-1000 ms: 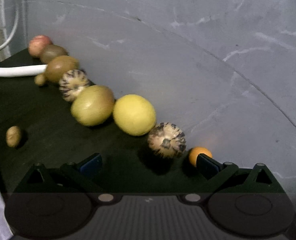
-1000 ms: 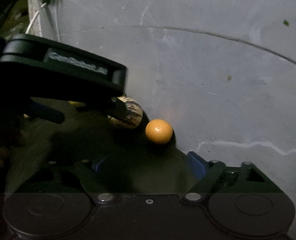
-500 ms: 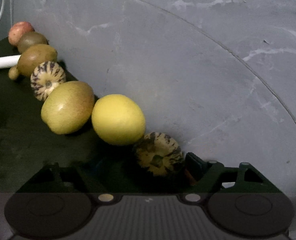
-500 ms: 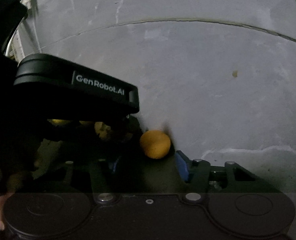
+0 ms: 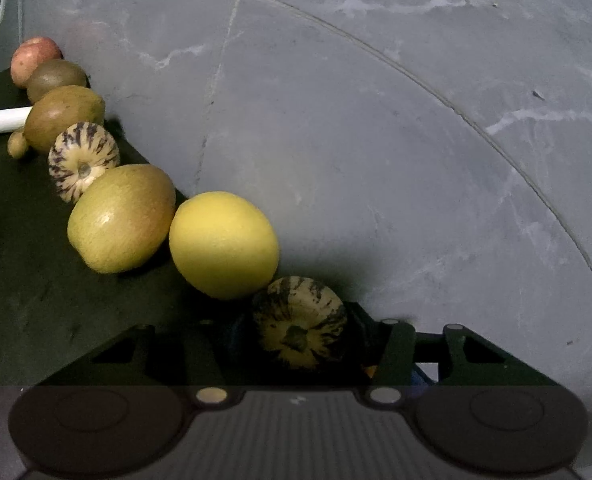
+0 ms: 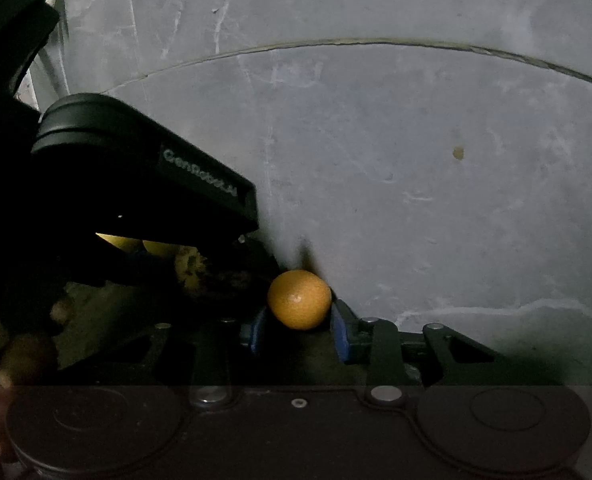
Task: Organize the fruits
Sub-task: 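Grasp the striped melon with the left gripper while the right gripper grasps an orange, then carry the striped melon and orange to the tray and release both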
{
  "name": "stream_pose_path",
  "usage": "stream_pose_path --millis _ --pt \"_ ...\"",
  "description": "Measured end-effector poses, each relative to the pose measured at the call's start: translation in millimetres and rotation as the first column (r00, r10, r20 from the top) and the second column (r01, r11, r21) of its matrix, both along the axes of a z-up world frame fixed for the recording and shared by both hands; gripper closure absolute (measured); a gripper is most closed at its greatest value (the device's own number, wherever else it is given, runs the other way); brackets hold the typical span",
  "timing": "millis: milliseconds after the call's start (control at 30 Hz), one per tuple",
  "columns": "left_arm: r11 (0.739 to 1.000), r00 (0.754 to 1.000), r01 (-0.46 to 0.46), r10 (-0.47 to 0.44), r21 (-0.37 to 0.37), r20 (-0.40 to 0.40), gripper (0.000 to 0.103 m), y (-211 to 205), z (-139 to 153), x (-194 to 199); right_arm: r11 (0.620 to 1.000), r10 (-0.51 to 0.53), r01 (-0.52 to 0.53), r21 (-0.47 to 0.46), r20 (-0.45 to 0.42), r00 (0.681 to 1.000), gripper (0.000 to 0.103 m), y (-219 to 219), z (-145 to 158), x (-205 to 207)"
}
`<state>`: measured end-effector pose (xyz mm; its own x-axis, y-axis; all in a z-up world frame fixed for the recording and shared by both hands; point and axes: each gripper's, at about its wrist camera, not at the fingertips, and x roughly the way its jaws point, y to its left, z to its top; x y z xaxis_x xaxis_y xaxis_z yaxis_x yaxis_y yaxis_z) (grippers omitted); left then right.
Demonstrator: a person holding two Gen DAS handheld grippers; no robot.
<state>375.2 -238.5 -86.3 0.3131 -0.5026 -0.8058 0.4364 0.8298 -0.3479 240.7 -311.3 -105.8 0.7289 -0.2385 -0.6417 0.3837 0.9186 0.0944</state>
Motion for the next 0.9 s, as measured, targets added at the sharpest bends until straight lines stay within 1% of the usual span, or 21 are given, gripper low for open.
stream_pose_path --millis 133,300,433,533,633,733,800,900 --pt "1.000 1.000 -0.029 0.029 -0.008 0.001 0.048 9 4 -5 1.000 0.011 -0.011 0.001 -0.002 1.000 0.068 -3 3 -3" --pt "0.997 0.997 -0.073 0.073 -0.032 0.013 0.048 30 14 -15 0.999 0.042 -0.042 -0.001 0.008 0.999 0.068 1 9 -8" --pt "0.991 0.992 -0.121 0.122 -0.049 0.023 0.048 58 24 -24 0.996 0.088 -0.088 -0.004 0.025 0.996 0.068 12 17 -10" --pt "0.983 0.984 -0.173 0.175 -0.061 0.029 0.048 84 32 -33 0.990 0.139 -0.139 -0.006 0.040 0.989 0.068 24 24 -8" --pt "0.968 0.970 -0.240 0.243 -0.074 0.031 0.048 114 40 -42 0.978 0.209 -0.210 0.009 0.051 0.976 0.068 40 31 -5" --pt "0.946 0.948 -0.313 0.316 -0.082 0.035 0.048 147 44 -49 0.956 0.290 -0.292 0.023 0.061 0.955 0.068 61 37 -1" --pt "0.928 0.929 -0.363 0.368 -0.084 0.039 0.048 170 47 -53 0.936 0.349 -0.351 0.027 0.069 0.935 0.068 77 40 3" --pt "0.893 0.894 -0.443 0.447 -0.081 0.045 0.048 204 49 -59 0.905 0.421 -0.424 0.030 0.079 0.904 0.068 103 40 9"
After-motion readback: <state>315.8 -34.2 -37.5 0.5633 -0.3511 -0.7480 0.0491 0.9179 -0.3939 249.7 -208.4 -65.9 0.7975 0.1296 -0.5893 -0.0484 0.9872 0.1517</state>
